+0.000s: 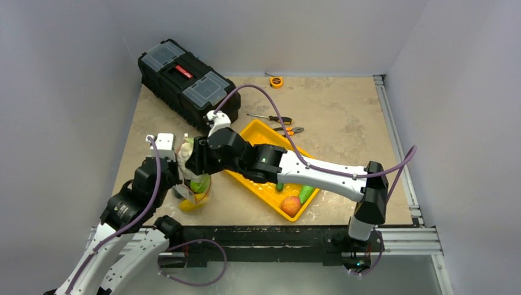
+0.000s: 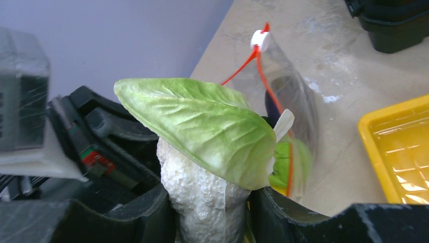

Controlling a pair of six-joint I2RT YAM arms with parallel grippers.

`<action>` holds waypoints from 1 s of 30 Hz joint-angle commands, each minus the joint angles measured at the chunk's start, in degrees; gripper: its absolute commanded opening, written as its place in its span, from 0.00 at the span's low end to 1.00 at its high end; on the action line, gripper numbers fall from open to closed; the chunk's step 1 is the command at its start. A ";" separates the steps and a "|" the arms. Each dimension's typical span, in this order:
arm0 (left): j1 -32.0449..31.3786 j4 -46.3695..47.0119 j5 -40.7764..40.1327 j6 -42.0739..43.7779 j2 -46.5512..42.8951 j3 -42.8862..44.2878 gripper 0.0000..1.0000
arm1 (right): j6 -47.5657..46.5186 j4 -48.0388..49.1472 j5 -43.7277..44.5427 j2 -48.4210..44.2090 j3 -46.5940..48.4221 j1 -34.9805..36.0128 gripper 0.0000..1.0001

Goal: Place the food in the zip-top bag and seal the zipper
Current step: Place the fake vegetable in the zipper food storage bag.

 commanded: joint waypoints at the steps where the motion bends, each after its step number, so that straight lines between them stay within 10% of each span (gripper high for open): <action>1: 0.28 1.61 0.11 0.59 -0.65 -0.27 0.00 | -1.21 6.51 -1.32 -3.26 2.29 2.28 0.00; 23: 0.30 1.60 -0.34 0.41 -2.16 -0.22 0.00 | 3.09 6.62 4.27 3.49 -1.65 1.96 0.05; 30: 0.26 1.64 -0.21 0.41 -2.32 -0.38 0.00 | 2.81 8.98 -0.76 5.99 -0.12 0.52 0.28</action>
